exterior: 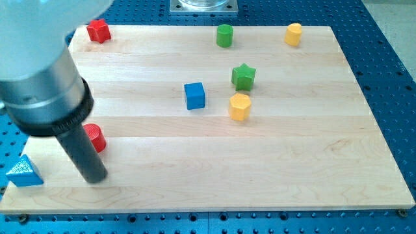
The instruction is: Move the red circle to the left of the blue cube
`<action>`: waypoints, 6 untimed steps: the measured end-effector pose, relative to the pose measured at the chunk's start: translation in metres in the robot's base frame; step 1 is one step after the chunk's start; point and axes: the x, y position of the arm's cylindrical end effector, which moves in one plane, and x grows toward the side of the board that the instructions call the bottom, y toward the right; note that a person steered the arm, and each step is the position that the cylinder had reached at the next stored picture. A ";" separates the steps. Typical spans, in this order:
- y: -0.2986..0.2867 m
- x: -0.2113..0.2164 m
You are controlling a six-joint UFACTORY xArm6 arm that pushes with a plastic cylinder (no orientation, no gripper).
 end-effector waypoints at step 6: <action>-0.010 -0.136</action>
